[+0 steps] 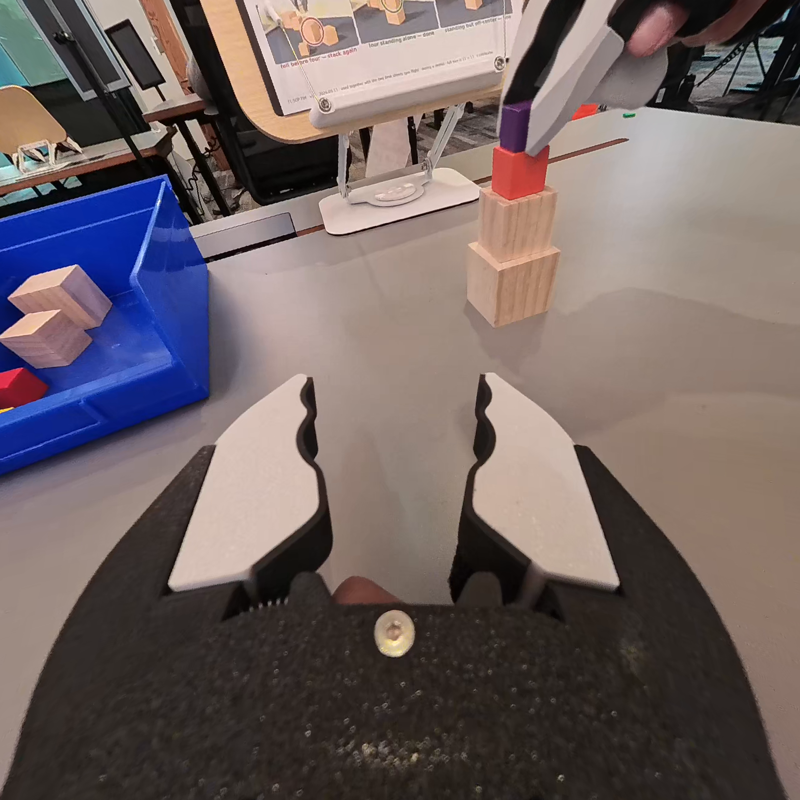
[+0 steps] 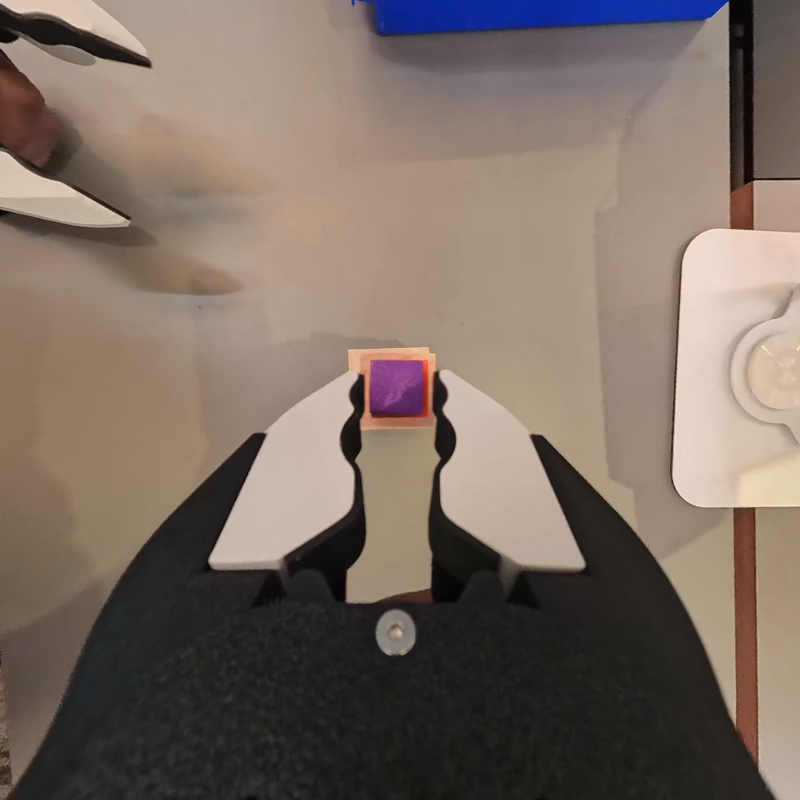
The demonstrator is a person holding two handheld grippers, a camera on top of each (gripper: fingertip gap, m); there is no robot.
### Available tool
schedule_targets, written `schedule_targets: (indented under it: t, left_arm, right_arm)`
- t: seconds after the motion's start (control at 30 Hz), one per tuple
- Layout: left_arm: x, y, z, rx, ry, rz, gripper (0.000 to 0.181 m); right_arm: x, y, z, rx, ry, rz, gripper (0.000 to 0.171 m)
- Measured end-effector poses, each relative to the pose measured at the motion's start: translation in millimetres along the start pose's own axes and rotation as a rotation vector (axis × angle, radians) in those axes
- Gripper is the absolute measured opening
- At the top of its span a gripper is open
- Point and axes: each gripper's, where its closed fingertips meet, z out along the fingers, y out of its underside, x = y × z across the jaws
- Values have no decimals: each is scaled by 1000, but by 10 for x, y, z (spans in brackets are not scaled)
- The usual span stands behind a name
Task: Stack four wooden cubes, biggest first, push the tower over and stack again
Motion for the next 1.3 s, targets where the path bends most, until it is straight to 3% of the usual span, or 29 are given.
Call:
schedule_targets:
  t: [0.13, 0.27, 0.4, 0.5, 0.6, 0.7, 0.8, 0.9, 1.0, 1.3]
  left_arm:
    - [2, 6, 6, -6, -1, 3, 71]
    - [45, 17, 10, -24, 31, 13, 70]
    - [68, 60, 39, -93, 89, 124, 58]
    - [5, 18, 137, -150, 123, 184, 51]
    - [12, -86, 270, -179, 166, 204, 52]
    - [163, -167, 342, -170, 220, 161, 52]
    - [423, -112, 368, -191, 294, 74, 43]
    - [713, -10, 357, -218, 403, 89, 0]
    - [950, 90, 328, -268, 513, 152, 0]
    - [1171, 172, 403, -346, 585, 436, 0]
  right_arm:
    - [35, -61, -210, 77, 55, -4, 47]
    - [-93, -105, -798, 291, 208, 8, 45]
    - [-512, 293, -1112, 465, 408, 67, 35]
    - [-841, 762, -1024, 545, 514, 183, 26]
    - [-1147, 1077, -823, 617, 509, 285, 22]
    - [-1291, 1267, -691, 558, 519, 303, 22]
    - [-1350, 1290, -653, 526, 526, 274, 21]
    - [-1347, 1328, -577, 489, 516, 264, 21]
    - [-1361, 1366, -509, 475, 491, 268, 20]
    - [-1350, 1426, -525, 483, 476, 289, 20]
